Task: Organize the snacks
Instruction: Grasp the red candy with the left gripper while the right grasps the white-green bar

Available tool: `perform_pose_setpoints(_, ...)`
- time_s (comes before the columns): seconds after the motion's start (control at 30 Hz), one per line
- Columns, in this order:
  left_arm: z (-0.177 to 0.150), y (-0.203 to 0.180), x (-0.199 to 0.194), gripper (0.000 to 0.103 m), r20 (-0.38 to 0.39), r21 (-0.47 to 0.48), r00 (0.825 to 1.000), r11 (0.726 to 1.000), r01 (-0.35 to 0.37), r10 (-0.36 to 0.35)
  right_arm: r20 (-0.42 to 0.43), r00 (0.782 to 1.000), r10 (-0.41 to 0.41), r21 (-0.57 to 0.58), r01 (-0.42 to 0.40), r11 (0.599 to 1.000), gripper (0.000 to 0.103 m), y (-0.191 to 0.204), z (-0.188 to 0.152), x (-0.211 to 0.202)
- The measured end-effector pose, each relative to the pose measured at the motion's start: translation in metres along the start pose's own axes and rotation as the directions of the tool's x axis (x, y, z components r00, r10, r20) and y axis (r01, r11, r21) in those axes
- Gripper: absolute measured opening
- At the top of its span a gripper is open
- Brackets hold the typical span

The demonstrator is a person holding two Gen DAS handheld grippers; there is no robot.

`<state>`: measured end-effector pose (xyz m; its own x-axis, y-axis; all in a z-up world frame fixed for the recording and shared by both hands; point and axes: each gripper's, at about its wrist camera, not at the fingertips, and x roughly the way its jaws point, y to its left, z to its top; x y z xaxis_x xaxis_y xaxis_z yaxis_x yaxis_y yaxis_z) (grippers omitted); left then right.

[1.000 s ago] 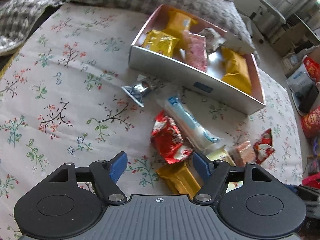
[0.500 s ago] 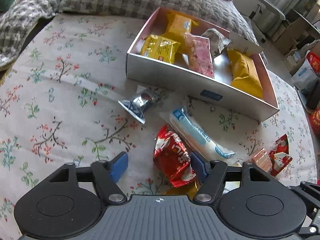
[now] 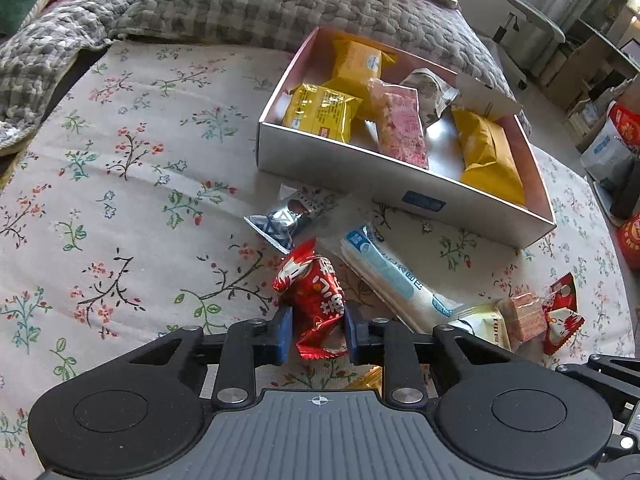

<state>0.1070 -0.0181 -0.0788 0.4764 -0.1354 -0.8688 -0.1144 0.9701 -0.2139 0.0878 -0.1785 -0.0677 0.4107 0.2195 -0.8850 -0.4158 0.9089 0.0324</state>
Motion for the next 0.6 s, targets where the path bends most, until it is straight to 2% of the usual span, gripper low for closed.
perform_pose_setpoints(0.27, 0.002, 0.003, -0.01, 0.02, 0.016, -0.018, 1.0, 1.0, 0.026, -0.026, 0.018, 1.0, 0.01, 0.057, -0.011, 0.998, 0.008, -0.007, 0.003, -0.009)
perform_pose_setpoints(0.47, 0.004, 0.002, -0.017, 0.02, 0.029, -0.018, 0.999, 0.999, 0.035, -0.035, 0.041, 0.999, 0.018, 0.099, -0.022, 0.995, 0.005, -0.012, 0.005, -0.014)
perform_pose_setpoints(0.6, 0.007, 0.004, -0.026, 0.02, 0.045, -0.035, 0.997, 0.997, 0.067, -0.066, 0.069, 0.997, 0.038, 0.141, -0.048, 0.989, 0.003, -0.018, 0.006, -0.021)
